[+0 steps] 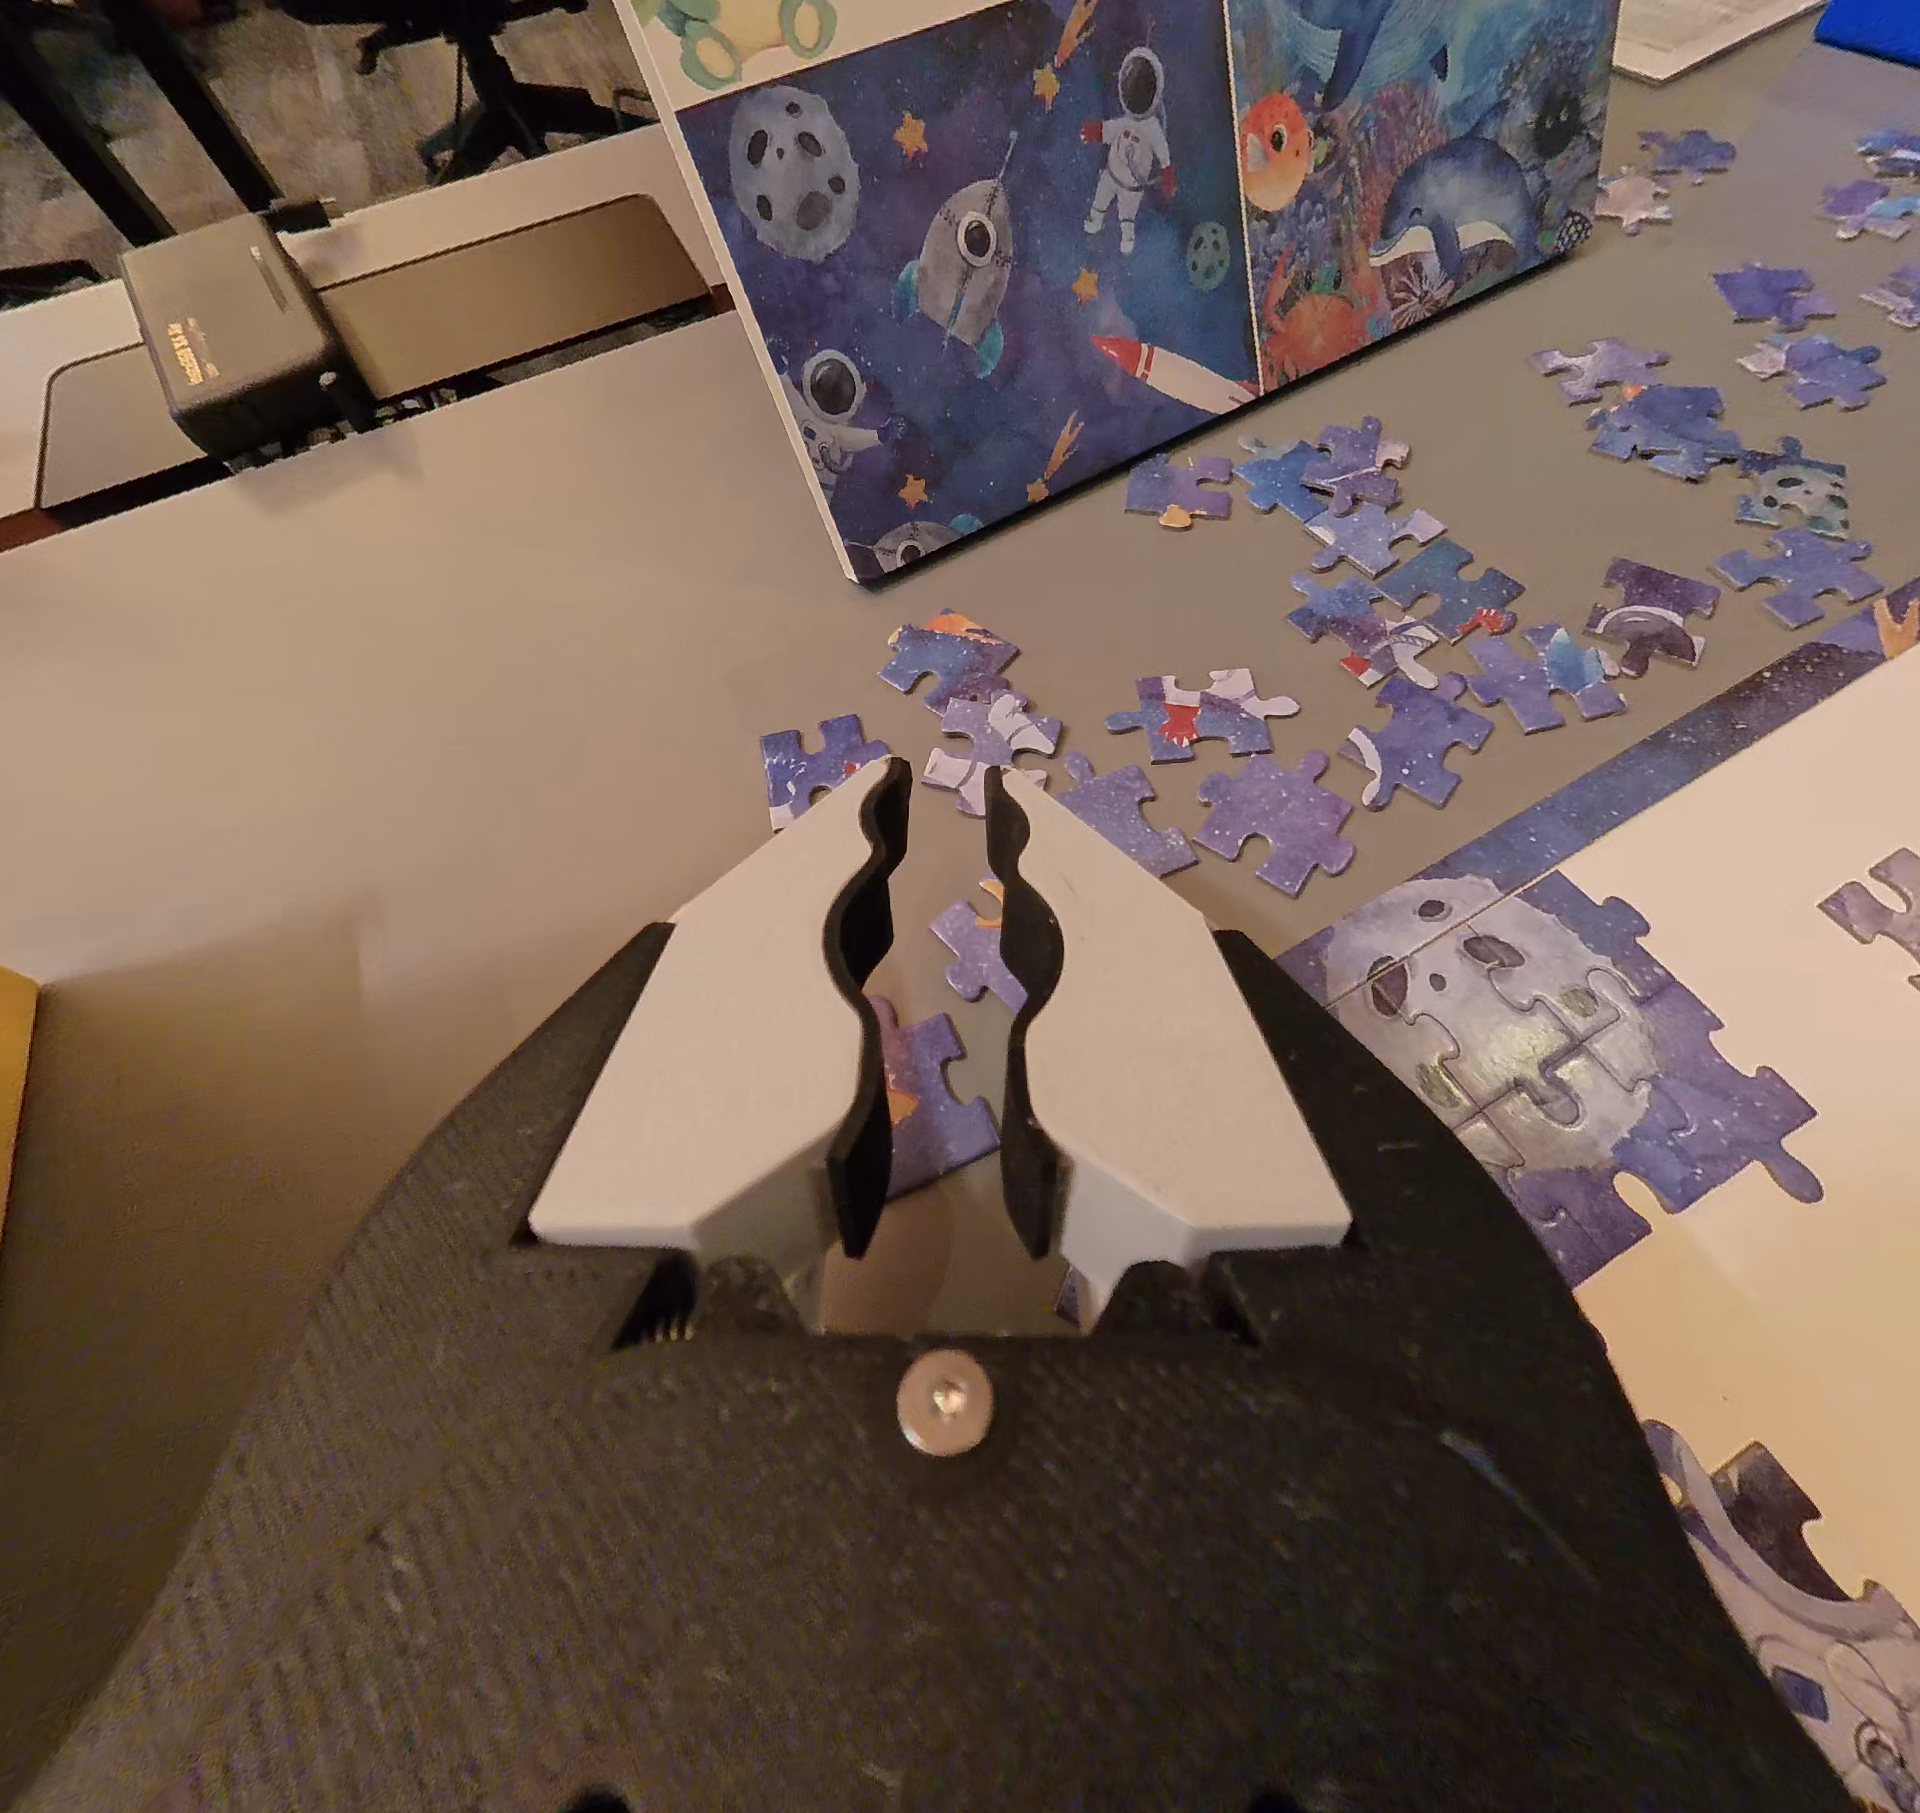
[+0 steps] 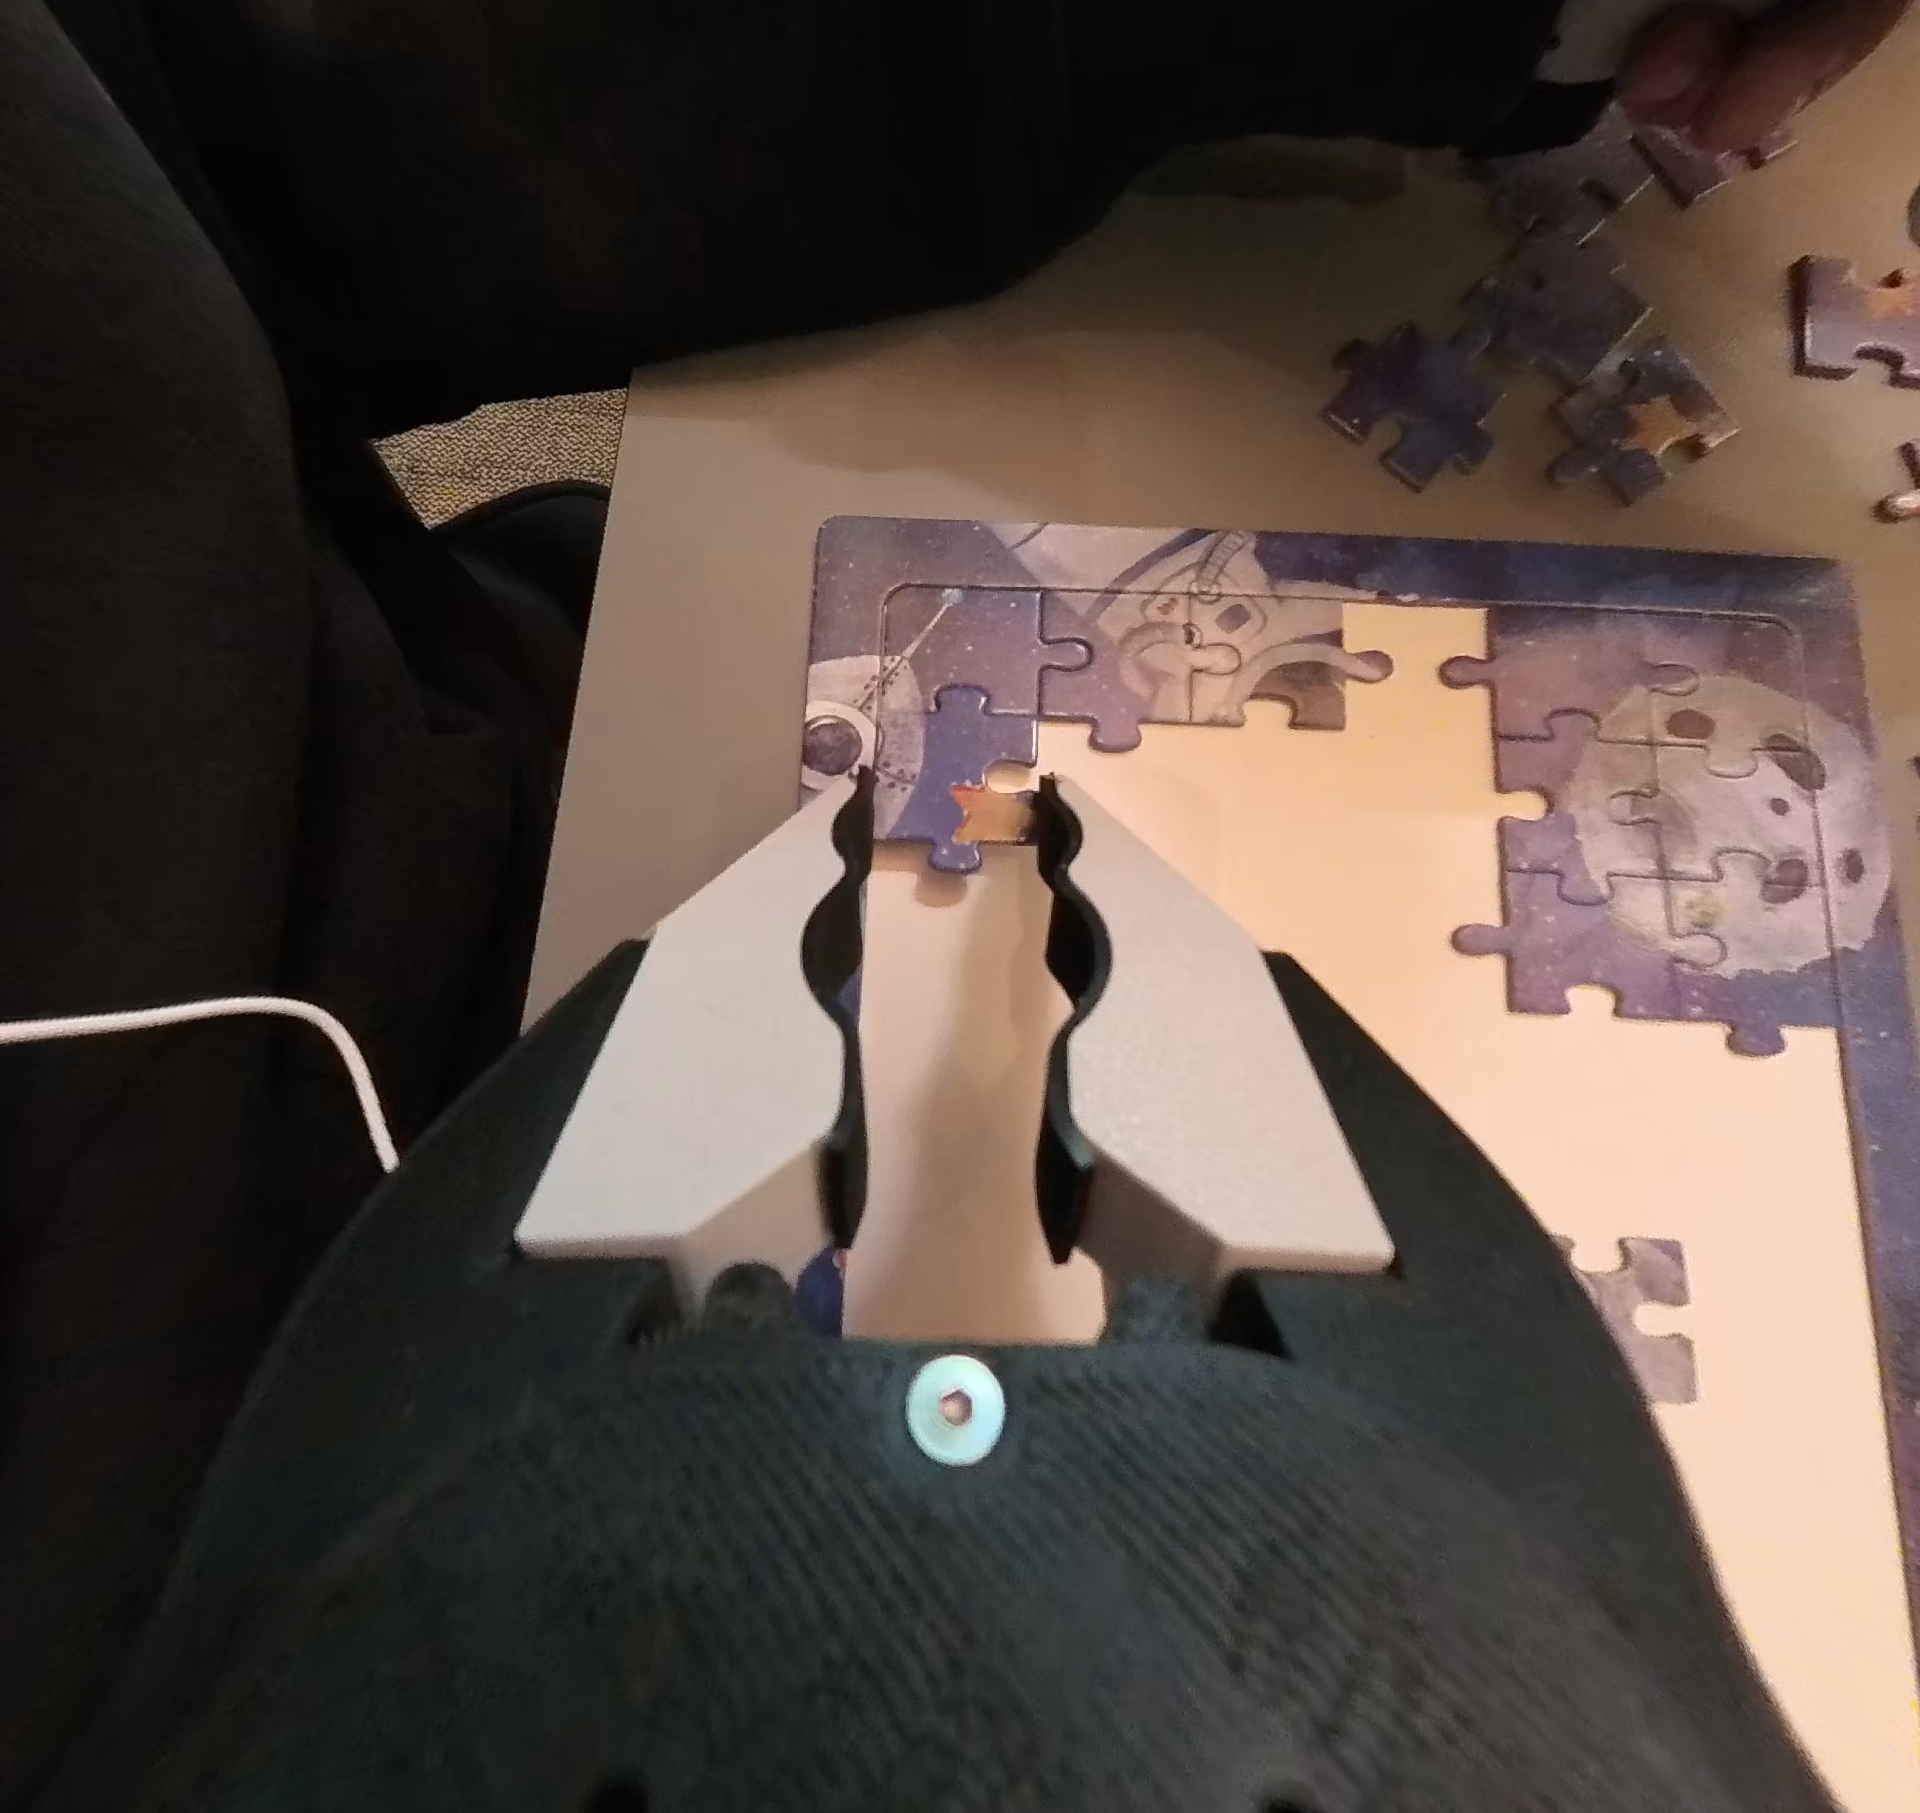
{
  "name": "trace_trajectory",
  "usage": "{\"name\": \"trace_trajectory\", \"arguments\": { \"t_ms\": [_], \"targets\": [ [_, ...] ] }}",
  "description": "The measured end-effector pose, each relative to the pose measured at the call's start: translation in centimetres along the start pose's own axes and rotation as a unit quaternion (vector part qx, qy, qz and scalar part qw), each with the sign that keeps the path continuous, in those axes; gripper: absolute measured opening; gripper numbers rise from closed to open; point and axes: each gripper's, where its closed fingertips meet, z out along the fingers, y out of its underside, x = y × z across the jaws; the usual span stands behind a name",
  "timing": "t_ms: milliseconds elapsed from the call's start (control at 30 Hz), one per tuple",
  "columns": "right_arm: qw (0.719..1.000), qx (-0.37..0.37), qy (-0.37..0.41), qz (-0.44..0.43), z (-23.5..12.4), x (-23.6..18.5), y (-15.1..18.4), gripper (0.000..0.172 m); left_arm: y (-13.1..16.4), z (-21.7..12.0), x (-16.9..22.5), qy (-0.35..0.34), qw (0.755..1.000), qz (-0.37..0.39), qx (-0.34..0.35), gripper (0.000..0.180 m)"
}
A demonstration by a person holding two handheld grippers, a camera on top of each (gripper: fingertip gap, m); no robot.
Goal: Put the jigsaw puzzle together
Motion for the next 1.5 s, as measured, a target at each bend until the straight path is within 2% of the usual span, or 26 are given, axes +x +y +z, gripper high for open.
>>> {"name": "trace_trajectory", "arguments": {
  "t_ms": [367, 767, 1100, 1167, 1333, 1500],
  "targets": [
    [1.0, 0.004, 0.0, -0.002, -0.1, 0.0, -0.2, 0.031, 0.0, 0.0, 0.0, 0.0, 1.0, -0.001, 0.001, 0.013],
    [1.0, 0.003, -0.006, 0.008, 0.7, 0.0, -0.4, 0.016, 0.0, 0.0, 0.0, 0.0, 1.0, -0.001, 0.001, 0.013],
    [1.0, 0.006, -0.009, 0.015, 0.5, 0.2, -0.3, 0.014, 0.0, 0.0, 0.0, 0.001, 1.0, -0.001, 0.001, 0.013],
    [1.0, 0.0, 0.017, 0.008, -0.1, 1.1, -0.2, 0.015, 0.0, 0.0, 0.0, 0.0, 1.0, -0.001, 0.001, 0.013],
    [0.993, 0.064, 0.092, 0.043, -4.6, 5.3, -0.7, 0.014, -0.1, -0.1, 0.0, 0.001, 1.0, -0.001, 0.003, 0.013],
    [0.976, 0.095, 0.19, 0.057, -8.9, 9.4, 0.9, 0.014, 0.0, -0.1, -0.1, 0.0, 1.0, -0.002, 0.002, 0.013]
  ]
}}
